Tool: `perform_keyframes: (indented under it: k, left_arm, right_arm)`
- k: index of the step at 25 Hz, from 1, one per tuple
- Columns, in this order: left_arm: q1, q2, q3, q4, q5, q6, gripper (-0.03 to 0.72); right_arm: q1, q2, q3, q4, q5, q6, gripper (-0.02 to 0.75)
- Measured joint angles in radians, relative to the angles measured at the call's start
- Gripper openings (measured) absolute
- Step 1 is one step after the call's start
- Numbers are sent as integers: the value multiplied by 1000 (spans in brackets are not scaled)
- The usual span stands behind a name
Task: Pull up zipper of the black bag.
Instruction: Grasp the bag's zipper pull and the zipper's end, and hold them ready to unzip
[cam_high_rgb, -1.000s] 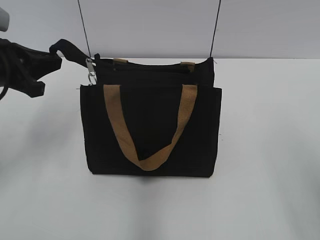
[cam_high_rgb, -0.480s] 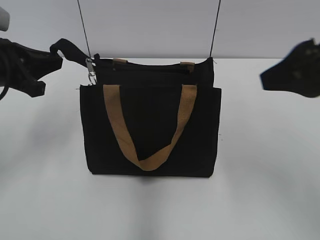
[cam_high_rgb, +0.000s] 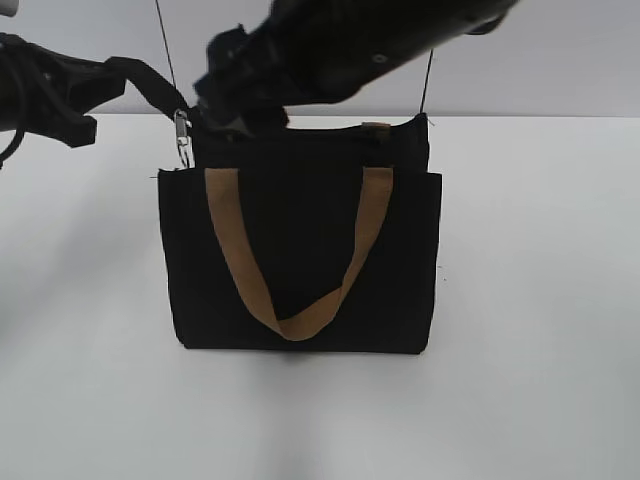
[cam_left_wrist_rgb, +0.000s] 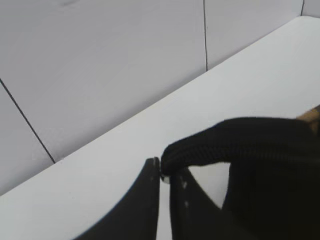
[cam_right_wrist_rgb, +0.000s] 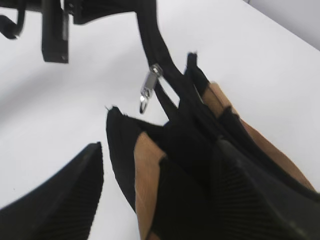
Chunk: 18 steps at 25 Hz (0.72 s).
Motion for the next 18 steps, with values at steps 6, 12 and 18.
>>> perform_keyframes:
  k: [6,12,18]
  left_arm:
    - [0,3,-17,-25,-38,0,18]
    - [0,4,-17,-30,-50,0,18]
    - [0,4,-17,-30,-53,-19,18]
  right_arm:
    - [10,148,-131,73,-22,2,323]
    - [26,206,-145,142,-21,-20,288]
    - [28,245,-145,179,-40,-4,258]
